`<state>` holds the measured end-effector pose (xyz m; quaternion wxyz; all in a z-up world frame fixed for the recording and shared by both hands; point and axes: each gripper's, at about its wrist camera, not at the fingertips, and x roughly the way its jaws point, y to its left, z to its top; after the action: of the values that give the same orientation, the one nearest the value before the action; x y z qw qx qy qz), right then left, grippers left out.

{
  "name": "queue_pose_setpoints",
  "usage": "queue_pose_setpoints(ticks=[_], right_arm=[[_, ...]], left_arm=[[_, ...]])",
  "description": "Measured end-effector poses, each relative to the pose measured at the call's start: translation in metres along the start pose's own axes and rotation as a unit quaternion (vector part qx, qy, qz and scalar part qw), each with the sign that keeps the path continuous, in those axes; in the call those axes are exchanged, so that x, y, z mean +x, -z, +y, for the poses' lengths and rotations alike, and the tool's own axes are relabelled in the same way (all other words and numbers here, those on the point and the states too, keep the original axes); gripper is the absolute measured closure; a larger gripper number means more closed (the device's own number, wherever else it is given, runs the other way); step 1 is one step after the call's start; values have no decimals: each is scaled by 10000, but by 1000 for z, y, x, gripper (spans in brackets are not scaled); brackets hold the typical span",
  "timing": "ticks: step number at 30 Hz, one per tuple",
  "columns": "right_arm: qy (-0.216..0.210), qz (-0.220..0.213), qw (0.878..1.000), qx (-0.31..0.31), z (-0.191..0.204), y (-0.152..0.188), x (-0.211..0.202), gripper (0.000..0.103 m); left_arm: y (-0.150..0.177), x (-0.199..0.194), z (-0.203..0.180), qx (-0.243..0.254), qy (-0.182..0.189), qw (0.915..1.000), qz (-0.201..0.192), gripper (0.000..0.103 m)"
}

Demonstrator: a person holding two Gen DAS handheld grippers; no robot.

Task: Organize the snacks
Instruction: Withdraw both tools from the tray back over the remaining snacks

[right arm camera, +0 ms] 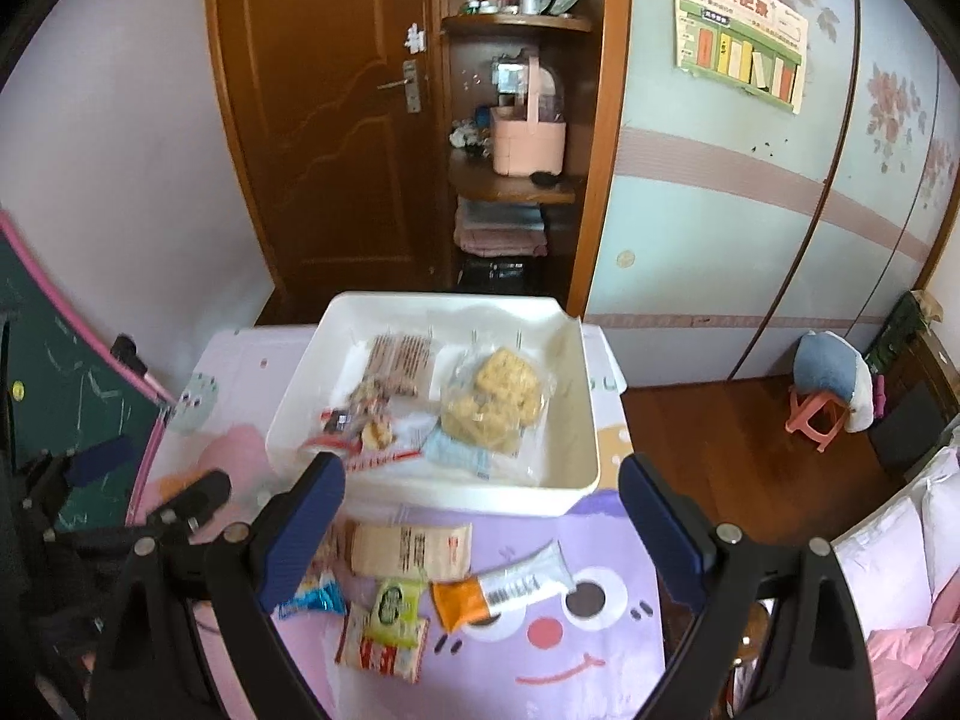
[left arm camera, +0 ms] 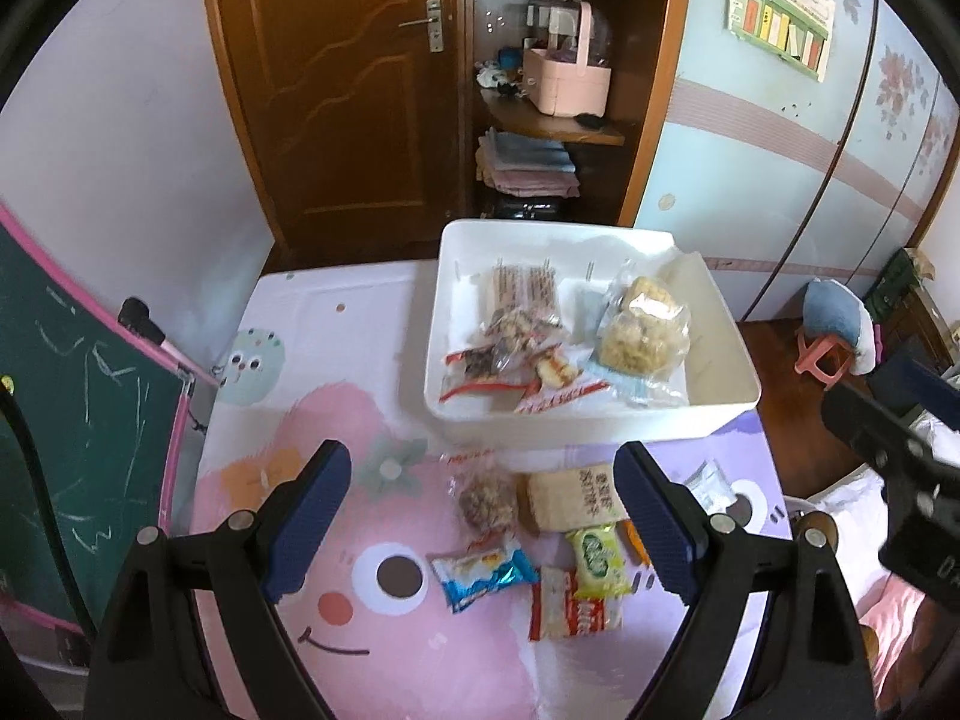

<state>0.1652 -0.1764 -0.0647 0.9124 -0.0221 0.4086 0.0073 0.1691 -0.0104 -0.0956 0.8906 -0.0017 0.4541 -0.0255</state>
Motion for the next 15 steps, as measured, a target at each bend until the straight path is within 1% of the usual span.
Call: queue_pose_setpoints(ticks=[3, 9, 11, 14, 15], right_arm=[[-62, 116, 9999, -57, 4, 18, 1, 10], [-45, 372, 9991, -197, 14, 57, 15, 10], [-145, 579, 9980, -190, 16, 69, 27, 13], [-270, 902, 9955, -117, 17, 82, 47, 23], [-332, 1028, 9941, -69, 17, 85, 54, 29]], left_arm=[[15, 6, 9, -19, -63, 9999, 105, 14], [45, 28, 24, -146, -91, 9987, 474, 14], [54, 35, 27, -152, -84, 9983, 551, 14], [67, 48, 29, -63, -23, 9978, 665, 14], [73, 54, 30, 15, -6, 9975, 713, 14]])
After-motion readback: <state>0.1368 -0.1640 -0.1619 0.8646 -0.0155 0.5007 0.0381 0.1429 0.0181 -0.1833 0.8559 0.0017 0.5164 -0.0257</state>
